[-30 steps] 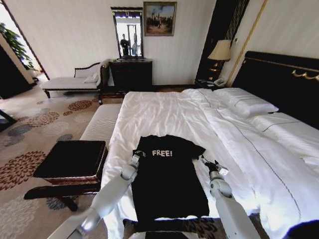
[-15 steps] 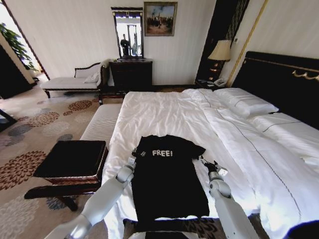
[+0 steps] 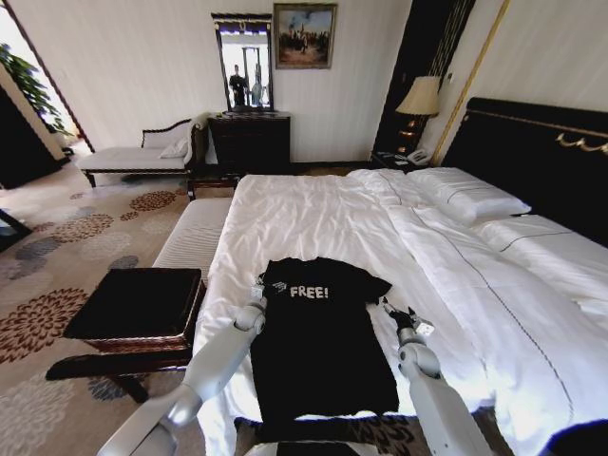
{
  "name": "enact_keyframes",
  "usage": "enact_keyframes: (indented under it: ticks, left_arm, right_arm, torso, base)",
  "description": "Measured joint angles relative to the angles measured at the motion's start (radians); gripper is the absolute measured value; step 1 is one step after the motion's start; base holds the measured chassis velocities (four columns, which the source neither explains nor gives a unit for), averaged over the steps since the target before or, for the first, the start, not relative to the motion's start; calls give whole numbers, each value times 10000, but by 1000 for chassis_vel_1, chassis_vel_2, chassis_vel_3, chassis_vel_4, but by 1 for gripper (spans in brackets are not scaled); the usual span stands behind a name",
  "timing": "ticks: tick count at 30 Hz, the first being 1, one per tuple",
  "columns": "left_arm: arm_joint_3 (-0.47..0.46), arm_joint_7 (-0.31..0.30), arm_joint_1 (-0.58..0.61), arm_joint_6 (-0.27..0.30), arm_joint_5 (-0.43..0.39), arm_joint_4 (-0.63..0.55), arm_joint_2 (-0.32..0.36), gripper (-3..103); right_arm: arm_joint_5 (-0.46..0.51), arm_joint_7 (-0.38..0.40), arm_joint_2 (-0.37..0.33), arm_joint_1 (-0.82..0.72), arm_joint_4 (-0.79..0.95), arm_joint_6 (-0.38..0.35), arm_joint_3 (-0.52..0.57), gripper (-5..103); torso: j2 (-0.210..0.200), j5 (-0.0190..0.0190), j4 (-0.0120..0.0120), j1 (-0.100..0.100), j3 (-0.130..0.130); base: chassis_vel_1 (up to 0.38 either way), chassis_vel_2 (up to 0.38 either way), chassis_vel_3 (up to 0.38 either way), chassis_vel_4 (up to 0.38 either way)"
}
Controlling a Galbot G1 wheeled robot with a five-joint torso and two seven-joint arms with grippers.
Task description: Fold the clothes on the bed and place them into the basket.
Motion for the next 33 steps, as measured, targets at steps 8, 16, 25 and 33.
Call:
enact_keyframes:
  ticks: [8,16,25,33]
  left_arm:
    - [-20,77,87,-29,105,75,87,58]
    - [-31,99,284,-28,227,-13,220,26]
    - [-163,105,252,-67,238,76,224,2]
    - [-365,-81,304,-264,319,-190,325,1]
  right_arm:
    - [29,-3,-4,4,-59,9,23,100]
    - [55,12,-2,51,-94,9,23,100]
    - [79,24,1,22,-113,6,82,100]
    - [68,24,61,-62,-83,6,90,100]
  torso:
    - [0,1,0,-1,0]
    - [1,0,2,-1,0]
    - [0,0,0,-1,0]
    - [1,-1,0,-1,0]
  base:
    - [0,0,0,0]
    - [0,0,0,0]
    - [0,0,0,0]
    - [0,0,0,0]
